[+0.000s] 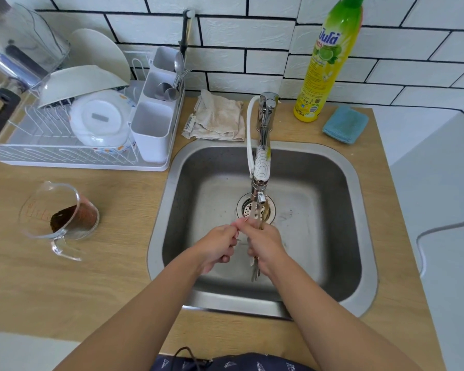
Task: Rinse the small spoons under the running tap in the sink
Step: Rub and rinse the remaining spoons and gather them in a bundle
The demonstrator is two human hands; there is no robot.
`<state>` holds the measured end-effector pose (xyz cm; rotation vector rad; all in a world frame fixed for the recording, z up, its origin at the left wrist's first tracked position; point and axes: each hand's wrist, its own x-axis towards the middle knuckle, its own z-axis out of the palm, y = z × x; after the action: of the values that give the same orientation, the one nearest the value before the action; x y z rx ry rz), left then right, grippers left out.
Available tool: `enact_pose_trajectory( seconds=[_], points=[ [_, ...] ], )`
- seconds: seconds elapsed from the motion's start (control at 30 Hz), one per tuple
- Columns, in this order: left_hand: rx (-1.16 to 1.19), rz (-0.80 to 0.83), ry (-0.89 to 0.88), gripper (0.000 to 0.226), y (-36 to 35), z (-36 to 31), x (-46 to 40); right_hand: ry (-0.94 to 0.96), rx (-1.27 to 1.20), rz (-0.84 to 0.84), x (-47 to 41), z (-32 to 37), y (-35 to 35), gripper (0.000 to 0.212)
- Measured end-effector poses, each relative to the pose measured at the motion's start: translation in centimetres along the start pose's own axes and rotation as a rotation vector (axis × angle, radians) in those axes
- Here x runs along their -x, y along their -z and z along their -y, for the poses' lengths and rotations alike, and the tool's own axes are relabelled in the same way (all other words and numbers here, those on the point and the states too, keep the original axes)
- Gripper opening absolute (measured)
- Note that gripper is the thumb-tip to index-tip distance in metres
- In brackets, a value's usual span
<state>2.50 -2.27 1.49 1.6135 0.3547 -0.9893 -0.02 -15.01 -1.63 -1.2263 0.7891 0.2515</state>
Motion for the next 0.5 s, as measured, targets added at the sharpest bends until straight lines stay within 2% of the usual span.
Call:
enact_pose_trajectory(
  seconds=[0.07,0.17,0.23,0.33,0.5],
  points=[
    [-0.019,0.003,-0.017,0.024,0.0,-0.1,-0.1,-0.004,-0.008,0.0,0.2,0.4,0.0,0.021],
    [-0.052,-0.01,-0.036,0.018,0.1,-0.4,0.1,-0.038,-0.156,-0.135,-0.7,1.8,0.6,0.009],
    [-0.061,-0.008,-0.052,0.02,0.2,-0.7,0.3,-0.046,-0.224,-0.142,-0.9,1.9,0.7,0.011],
    [-0.094,0.0,-0.079,0.032,0.4,-1.2,0.7,0.027,-0.113,-0.035,-0.5,1.8,0.3,0.012],
    [-0.336,0.043,-0.126,0.04,2.0,-1.1,1.5,0.078,-0.039,-0.088,-1.5,2.5,1.6,0.02]
  ],
)
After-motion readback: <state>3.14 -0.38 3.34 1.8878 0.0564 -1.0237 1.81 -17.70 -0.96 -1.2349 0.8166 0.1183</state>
